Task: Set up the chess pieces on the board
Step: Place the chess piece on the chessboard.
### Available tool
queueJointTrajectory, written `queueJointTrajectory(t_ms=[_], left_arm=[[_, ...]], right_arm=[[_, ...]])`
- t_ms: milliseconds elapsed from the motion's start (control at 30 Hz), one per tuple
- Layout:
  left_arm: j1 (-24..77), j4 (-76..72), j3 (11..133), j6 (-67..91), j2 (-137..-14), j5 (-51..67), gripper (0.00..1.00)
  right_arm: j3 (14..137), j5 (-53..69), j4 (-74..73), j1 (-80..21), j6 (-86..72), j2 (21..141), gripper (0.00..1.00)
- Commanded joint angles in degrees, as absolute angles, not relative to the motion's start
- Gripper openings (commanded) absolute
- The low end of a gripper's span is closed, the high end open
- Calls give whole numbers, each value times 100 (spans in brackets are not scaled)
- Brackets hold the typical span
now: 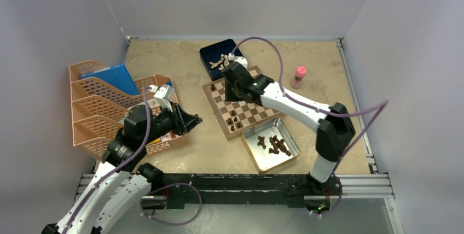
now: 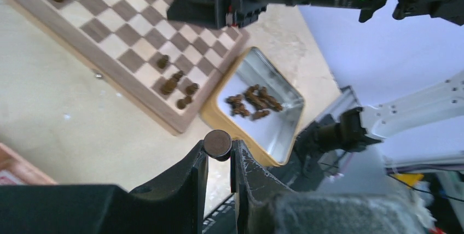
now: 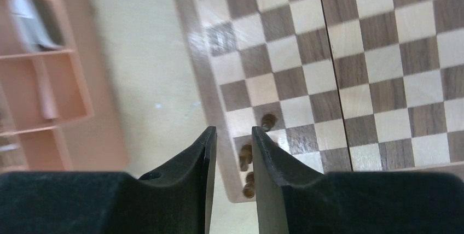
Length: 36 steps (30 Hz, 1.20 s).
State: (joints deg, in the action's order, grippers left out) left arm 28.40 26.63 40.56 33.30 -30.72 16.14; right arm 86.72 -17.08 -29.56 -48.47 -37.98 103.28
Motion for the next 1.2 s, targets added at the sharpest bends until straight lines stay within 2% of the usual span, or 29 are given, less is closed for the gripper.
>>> queueJointTrajectory(t_ms=[0,267,400,733,1167], left_arm=[[2812,2203,4406,4236,-3147,2549,13],[2812,2089,4785,5409,-3286,2961,15],[2812,1894,4917,6127,-3348,3241,16],[2812,1287,4860,7155,-3134,3241,17],[2810,1257,4857,7417,-3050,3259,19]], right_arm=[[8073,-1435,-1445,-4899,-3298,9288,32],[5322,-63,2528,-5048,-2423,6714,33],[4305,359,3955,-5136,-1952,5979,35],[3581,294,5316,-6049,-716,5429,37],[4295,-217,4974,-7158,452,5983,42]])
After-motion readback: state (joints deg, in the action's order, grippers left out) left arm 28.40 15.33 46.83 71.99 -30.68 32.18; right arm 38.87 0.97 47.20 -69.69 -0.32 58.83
